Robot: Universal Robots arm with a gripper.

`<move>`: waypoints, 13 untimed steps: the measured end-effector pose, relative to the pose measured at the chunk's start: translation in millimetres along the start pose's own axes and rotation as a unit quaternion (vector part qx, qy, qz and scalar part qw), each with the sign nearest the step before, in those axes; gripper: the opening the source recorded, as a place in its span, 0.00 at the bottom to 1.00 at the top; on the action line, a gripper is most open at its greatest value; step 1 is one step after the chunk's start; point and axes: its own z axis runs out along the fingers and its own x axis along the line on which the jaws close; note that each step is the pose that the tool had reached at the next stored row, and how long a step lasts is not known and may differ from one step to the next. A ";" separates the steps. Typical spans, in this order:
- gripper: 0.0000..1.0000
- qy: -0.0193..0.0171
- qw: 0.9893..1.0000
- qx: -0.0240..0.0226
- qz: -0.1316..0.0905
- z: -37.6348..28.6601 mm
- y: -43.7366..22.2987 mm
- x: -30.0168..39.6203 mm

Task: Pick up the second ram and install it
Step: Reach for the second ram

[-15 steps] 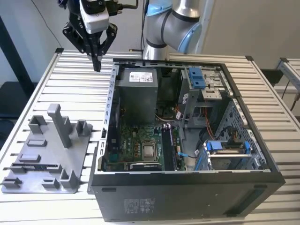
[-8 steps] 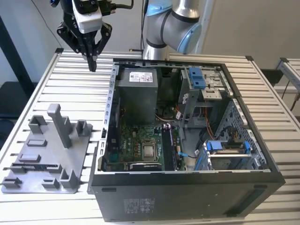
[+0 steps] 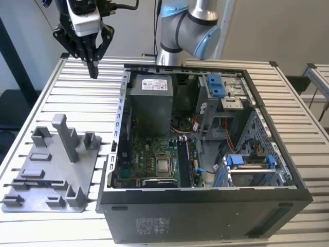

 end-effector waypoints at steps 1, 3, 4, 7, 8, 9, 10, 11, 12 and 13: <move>0.11 0.000 1.000 0.000 0.000 -0.1 -0.1 2.1; 0.11 0.000 1.000 0.000 0.000 -0.2 -0.3 6.6; 0.11 0.000 1.000 0.000 -0.001 -0.2 -0.4 8.7; 0.11 0.000 1.000 0.000 -0.001 -0.3 -0.7 15.4; 0.11 0.000 1.000 0.000 -0.001 -0.3 -0.9 17.6; 0.11 0.000 1.000 0.000 -0.002 -0.4 -1.0 19.7; 0.11 0.000 1.000 0.000 -0.002 -0.4 -1.1 21.8; 0.11 0.000 1.000 0.000 -0.002 -0.5 -1.2 23.8; 0.11 0.000 1.000 0.000 -0.002 -0.5 -1.2 25.5; 0.11 0.000 1.000 0.000 -0.002 -0.5 -1.3 27.3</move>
